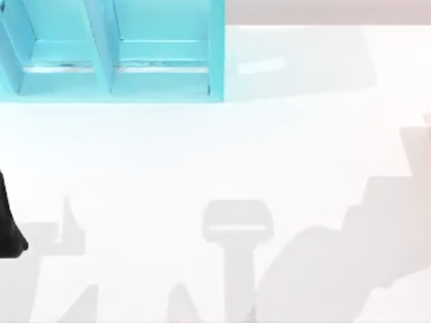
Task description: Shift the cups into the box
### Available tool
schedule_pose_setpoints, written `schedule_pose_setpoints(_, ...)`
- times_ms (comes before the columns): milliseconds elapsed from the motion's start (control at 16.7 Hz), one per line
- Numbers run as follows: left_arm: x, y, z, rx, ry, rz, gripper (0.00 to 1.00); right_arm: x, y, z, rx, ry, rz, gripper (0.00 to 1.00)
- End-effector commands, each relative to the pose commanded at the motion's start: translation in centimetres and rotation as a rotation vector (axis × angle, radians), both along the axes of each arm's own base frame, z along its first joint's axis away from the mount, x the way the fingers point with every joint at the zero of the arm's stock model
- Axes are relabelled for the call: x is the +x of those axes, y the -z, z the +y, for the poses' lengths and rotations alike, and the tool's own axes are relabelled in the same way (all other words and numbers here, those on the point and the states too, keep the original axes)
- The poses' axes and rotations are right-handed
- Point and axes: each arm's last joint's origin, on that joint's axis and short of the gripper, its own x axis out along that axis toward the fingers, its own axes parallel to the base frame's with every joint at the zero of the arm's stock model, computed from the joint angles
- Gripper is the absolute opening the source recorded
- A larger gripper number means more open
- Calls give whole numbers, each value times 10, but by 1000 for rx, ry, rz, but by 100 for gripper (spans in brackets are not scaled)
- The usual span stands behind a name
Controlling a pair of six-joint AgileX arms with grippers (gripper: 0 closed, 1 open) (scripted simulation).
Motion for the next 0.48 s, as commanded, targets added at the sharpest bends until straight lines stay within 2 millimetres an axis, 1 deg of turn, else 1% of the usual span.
schedule_pose_setpoints(120, 0, 0, 0, 0, 0, 0, 100, 3, -17, -1, 2, 0, 7, 100)
schedule_pose_setpoints(360, 0, 0, 0, 0, 0, 0, 100, 3, -66, -2, -1, 2, 0, 100)
schedule_pose_setpoints(480, 0, 0, 0, 0, 0, 0, 100, 0, -84, 0, -1, 3, -3, 100)
